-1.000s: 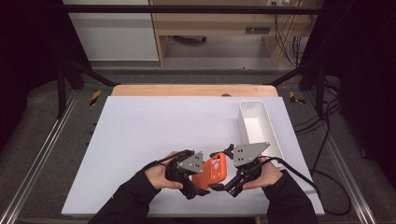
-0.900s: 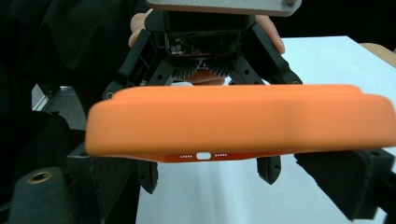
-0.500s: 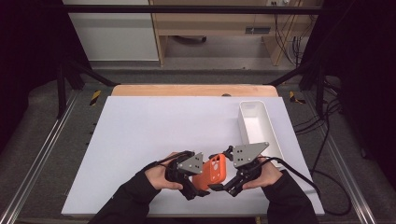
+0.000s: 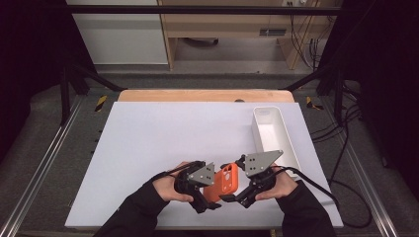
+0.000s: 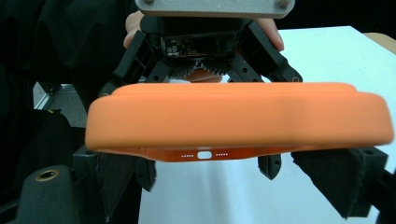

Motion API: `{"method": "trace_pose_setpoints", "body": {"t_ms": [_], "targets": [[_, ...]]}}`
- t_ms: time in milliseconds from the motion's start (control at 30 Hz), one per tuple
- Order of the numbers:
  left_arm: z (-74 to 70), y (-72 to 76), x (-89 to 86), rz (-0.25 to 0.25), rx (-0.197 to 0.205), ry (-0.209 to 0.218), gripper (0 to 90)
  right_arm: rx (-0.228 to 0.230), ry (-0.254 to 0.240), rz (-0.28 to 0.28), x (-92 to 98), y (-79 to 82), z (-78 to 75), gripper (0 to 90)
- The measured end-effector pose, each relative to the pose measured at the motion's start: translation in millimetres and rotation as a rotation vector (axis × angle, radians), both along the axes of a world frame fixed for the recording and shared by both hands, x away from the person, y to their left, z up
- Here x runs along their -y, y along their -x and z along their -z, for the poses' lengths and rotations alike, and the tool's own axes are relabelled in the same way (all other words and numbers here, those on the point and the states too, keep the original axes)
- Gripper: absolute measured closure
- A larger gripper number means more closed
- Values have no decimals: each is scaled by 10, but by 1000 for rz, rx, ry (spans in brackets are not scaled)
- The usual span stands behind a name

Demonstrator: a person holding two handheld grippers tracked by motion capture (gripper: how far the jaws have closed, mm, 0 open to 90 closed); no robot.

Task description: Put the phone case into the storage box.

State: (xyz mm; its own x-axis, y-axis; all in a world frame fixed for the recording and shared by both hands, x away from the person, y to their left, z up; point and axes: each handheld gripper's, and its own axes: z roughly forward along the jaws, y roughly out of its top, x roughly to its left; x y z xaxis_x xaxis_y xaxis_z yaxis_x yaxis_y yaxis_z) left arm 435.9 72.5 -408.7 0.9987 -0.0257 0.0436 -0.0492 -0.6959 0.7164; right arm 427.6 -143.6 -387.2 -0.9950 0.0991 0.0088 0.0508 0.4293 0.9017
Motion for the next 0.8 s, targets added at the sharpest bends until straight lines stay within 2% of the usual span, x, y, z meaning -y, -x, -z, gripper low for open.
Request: {"method": "trace_pose_setpoints", "body": {"t_ms": [167, 300, 400, 633, 733, 800], "targets": [[-38, 5, -77, -20, 9, 16, 48, 16, 1, 18, 31, -6, -26, 159], [-74, -12, -198, -64, 11, 38, 19, 28, 12, 40, 68, -13, -62, 158], [-97, -40, -318, -104, 9, 72, 12, 31, 12, 59, 92, -21, -90, 157], [-93, -104, -616, -250, 8, 148, 0, 43, 25, 107, 168, -30, -167, 157], [-73, -139, -743, -327, -9, 191, 0, 54, 26, 130, 196, -25, -195, 156], [-53, -164, -828, -389, -8, 202, 0, 63, 30, 145, 223, -24, -216, 156]]}}
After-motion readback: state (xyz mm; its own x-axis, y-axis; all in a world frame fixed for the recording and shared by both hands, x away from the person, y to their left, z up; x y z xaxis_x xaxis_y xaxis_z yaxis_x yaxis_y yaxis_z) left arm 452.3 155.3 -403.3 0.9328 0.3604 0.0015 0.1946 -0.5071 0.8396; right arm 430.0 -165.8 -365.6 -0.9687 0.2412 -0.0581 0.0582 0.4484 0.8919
